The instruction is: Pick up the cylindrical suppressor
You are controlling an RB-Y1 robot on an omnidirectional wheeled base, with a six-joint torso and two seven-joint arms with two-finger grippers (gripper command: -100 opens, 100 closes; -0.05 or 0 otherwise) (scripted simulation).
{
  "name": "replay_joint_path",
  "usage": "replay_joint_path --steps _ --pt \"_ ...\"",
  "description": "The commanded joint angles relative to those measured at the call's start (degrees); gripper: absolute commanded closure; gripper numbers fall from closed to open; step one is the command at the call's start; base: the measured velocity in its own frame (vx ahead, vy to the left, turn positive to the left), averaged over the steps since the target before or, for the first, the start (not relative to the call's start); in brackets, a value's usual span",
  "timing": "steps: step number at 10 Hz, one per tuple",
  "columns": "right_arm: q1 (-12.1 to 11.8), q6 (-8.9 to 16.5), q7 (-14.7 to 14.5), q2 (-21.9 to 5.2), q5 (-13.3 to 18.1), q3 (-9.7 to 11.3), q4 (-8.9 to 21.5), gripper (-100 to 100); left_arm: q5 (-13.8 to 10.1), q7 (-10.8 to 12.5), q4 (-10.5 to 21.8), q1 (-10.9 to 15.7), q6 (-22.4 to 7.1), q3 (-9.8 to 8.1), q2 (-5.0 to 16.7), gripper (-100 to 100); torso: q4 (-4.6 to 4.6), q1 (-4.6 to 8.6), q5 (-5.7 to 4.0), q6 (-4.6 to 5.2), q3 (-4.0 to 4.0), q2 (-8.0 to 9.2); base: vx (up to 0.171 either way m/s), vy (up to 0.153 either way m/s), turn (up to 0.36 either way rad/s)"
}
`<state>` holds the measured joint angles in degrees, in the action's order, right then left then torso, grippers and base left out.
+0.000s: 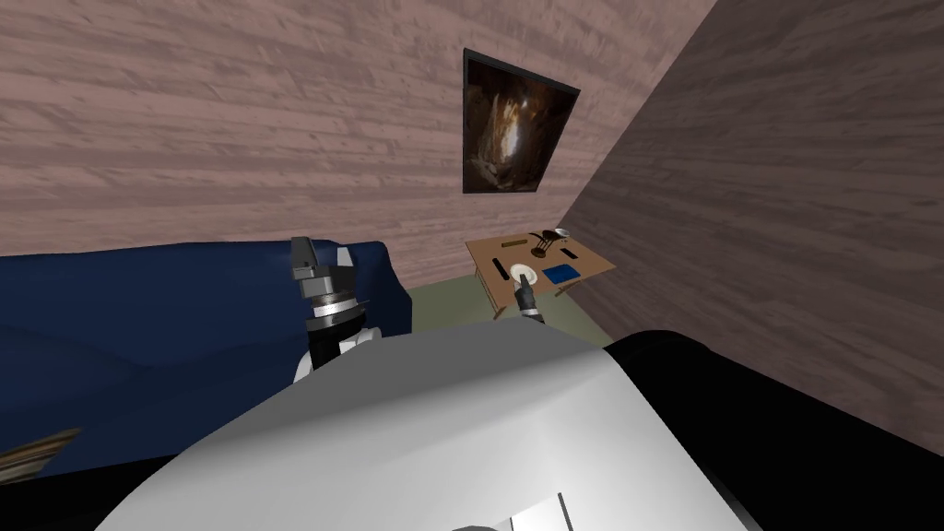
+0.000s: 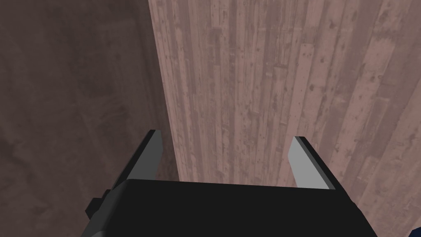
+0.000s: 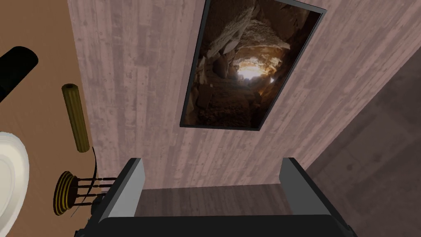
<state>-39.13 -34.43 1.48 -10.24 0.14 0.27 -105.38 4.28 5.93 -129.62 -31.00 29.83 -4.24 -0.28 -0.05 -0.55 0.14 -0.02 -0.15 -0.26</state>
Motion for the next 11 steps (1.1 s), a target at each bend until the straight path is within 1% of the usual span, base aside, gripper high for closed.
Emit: replay_joint_path --steps 1,2,3,4,5,6,7,9,10,11 --pt "-0.66 -0.28 -0.14 -0.59 0.11 -0.01 2.53 -100 0.0 0.0 0.0 0.0 0.0 0.0 0.0 0 0.0 0.0 0.0 0.0 0.0 0.0 0.077 0.107 0.055" --pt "-0.66 -0.28 -0.14 -0.59 0.11 -0.01 2.53 -100 0.0 0.0 0.0 0.0 0.0 -0.01 0.0 0 0.0 0.14 -0.02 0.02 0.01 0.02 0.041 0.043 -0.01" --pt "-1.76 -0.26 -0.74 -1.2 0.63 0.35 4.7 -100 0.0 0.0 0.0 0.0 0.0 -0.01 0.01 0 0.02 0.36 -0.06 0.02 0.06 0.12 0.063 0.082 0.131" --pt "-1.76 -0.26 -0.74 -1.2 0.63 0.35 5.76 -100 0.0 0.0 0.0 0.0 0.0 -0.01 0.01 0 0.02 0.28 -0.06 0.0 0.05 0.08 0.074 0.099 0.073" --pt "-2.86 -0.18 -1.4 -1.83 1.2 0.75 7.44 -100 0.0 0.0 0.0 0.0 0.0 -0.01 0.01 0 0.01 0.22 -0.04 0.02 0.03 0.05 0.117 0.143 0.13" --pt "-2.86 -0.18 -1.4 -1.83 1.2 0.75 8.95 -100 0.0 0.0 0.0 0.0 0.0 0.0 0.0 0 -0.01 0.07 -0.02 0.0 -0.04 -0.08 0.096 0.117 0.074" --pt "-3.96 -0.01 -2.12 -2.47 1.82 1.2 10.44 -100 0.0 0.0 0.0 -0.01 0.0 -0.01 0.0 0 -0.01 0.12 -0.01 0.02 -0.03 -0.03 0.114 0.09 0.139" --pt "-3.96 -0.01 -2.12 -2.47 1.82 1.2 12.66 -100 0.0 0.0 0.0 -0.01 0.0 -0.01 0.01 0 -0.01 0.26 -0.04 0.01 -0.03 -0.03 0.065 0.066 0.045" --pt "-5.05 0.24 -2.88 -3.15 2.49 1.69 14.46 -100 0.0 0.0 0.0 0.0 0.0 -0.01 0.01 0 0.02 0.35 -0.06 0.02 0.07 0.13 0.083 0.087 0.166" --pt "-5.05 0.24 -2.88 -3.15 2.49 1.69 15.52 -100 0.0 0.0 0.0 0.0 0.0 -0.01 0.01 0 0.02 0.25 -0.05 -0.01 0.03 0.05 0.097 0.082 0.108"
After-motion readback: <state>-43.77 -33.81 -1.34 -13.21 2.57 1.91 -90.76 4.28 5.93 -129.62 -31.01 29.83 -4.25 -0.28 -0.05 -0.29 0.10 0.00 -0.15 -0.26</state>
